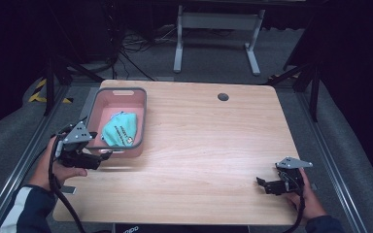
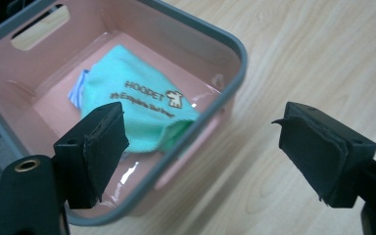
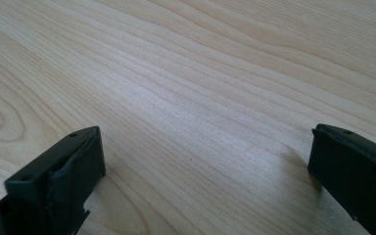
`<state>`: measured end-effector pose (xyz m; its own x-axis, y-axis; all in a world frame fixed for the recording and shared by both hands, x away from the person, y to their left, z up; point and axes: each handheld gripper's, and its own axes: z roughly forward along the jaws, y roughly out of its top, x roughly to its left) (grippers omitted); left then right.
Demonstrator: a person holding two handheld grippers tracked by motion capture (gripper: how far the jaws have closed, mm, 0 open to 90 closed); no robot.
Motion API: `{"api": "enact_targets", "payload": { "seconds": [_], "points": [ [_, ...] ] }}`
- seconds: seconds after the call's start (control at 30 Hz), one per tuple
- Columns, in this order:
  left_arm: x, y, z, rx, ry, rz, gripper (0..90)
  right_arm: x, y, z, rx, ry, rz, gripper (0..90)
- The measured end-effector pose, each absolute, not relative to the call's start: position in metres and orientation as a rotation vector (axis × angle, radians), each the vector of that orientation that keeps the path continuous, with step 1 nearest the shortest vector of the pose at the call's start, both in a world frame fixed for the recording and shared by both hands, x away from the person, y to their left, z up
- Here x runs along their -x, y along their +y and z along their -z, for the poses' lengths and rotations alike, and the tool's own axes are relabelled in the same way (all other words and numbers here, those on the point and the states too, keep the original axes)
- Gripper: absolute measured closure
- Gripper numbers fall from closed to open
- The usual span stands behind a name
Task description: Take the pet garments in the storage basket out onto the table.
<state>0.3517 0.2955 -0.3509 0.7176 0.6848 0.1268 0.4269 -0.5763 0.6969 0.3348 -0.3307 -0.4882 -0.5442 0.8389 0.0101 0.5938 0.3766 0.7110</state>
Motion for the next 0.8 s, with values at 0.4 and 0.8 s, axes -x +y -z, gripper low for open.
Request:
{"api": "enact_targets", "payload": {
  "seconds": [0.4,0.8],
  "points": [
    [-0.392,0.279,0.348,-2.322,0.869,-0.466,17.6,-0.335,-0.331,0.488,-1.25,2.289,-0.963,0.7],
    [-0.425,0.27,0.357,-2.382,0.933,-0.449,17.4,-0.335,-0.331,0.488,-1.249,2.289,-0.964,0.7]
  ]
}}
